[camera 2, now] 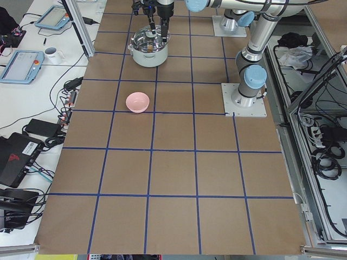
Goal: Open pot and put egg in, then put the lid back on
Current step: 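Lower the glass lid onto the pot with the right gripper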
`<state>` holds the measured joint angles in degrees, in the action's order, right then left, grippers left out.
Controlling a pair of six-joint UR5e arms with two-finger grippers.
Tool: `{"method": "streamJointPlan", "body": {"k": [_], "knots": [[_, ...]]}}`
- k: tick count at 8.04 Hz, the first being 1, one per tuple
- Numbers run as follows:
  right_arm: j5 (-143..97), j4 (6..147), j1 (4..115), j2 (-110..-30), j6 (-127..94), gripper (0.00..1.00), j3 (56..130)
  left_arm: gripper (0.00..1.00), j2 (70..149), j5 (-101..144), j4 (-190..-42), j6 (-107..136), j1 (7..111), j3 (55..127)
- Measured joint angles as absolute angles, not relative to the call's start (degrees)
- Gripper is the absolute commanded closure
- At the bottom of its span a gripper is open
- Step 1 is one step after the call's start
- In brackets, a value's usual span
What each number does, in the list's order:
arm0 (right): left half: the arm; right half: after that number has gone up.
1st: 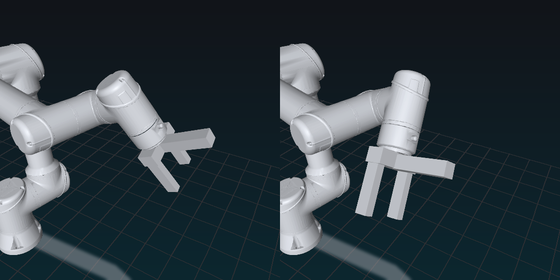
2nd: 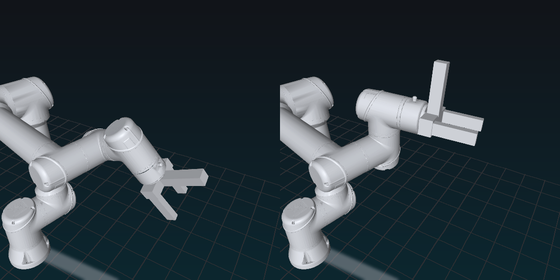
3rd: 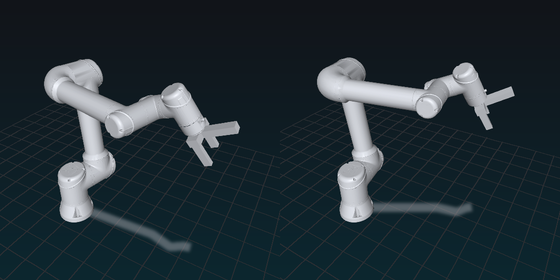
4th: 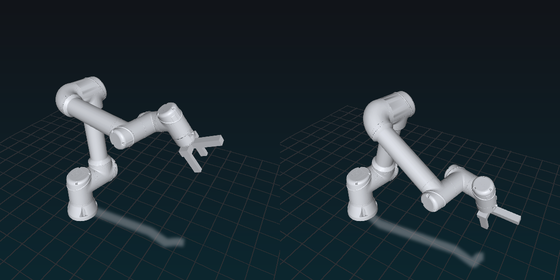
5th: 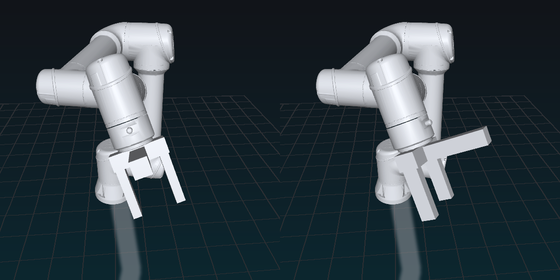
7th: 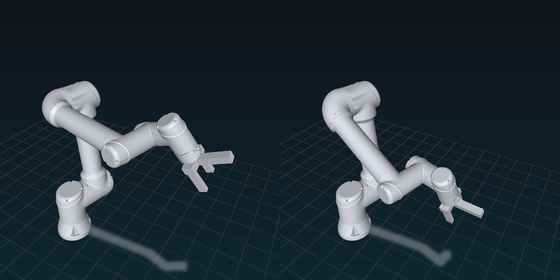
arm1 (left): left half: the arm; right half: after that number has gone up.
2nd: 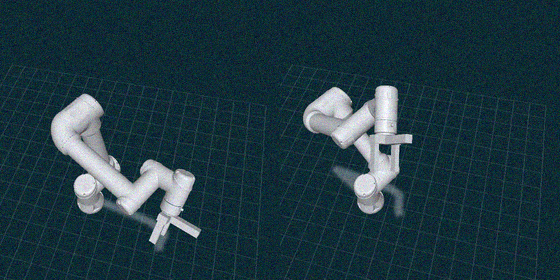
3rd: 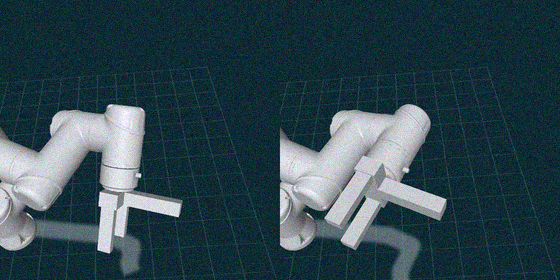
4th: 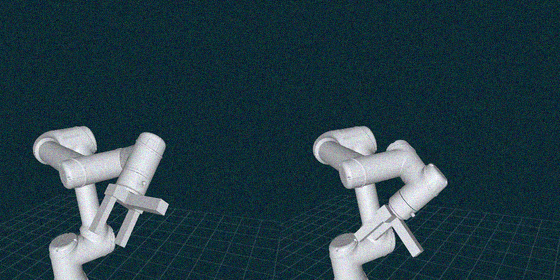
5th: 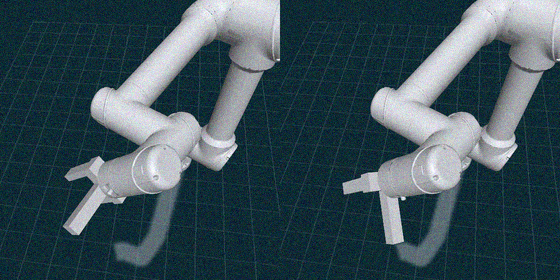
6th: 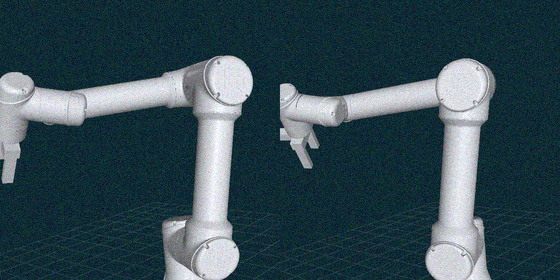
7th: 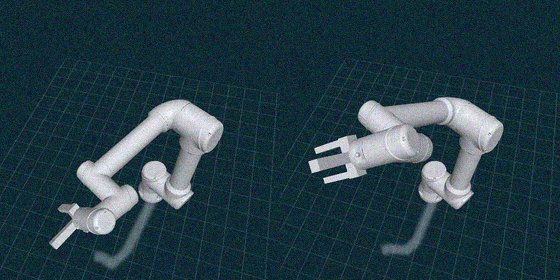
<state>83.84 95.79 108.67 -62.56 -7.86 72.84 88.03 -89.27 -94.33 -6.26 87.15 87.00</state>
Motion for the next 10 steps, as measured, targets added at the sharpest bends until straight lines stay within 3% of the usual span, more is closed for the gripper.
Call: {"method": "streamJointPlan", "body": {"k": [10], "knots": [[83.4, 97.8, 108.7, -61.3, -8.3, 0.44, 71.5, 0.0, 88.2, -89.3, -94.4, -6.9, 85.6, 87.1]]}}
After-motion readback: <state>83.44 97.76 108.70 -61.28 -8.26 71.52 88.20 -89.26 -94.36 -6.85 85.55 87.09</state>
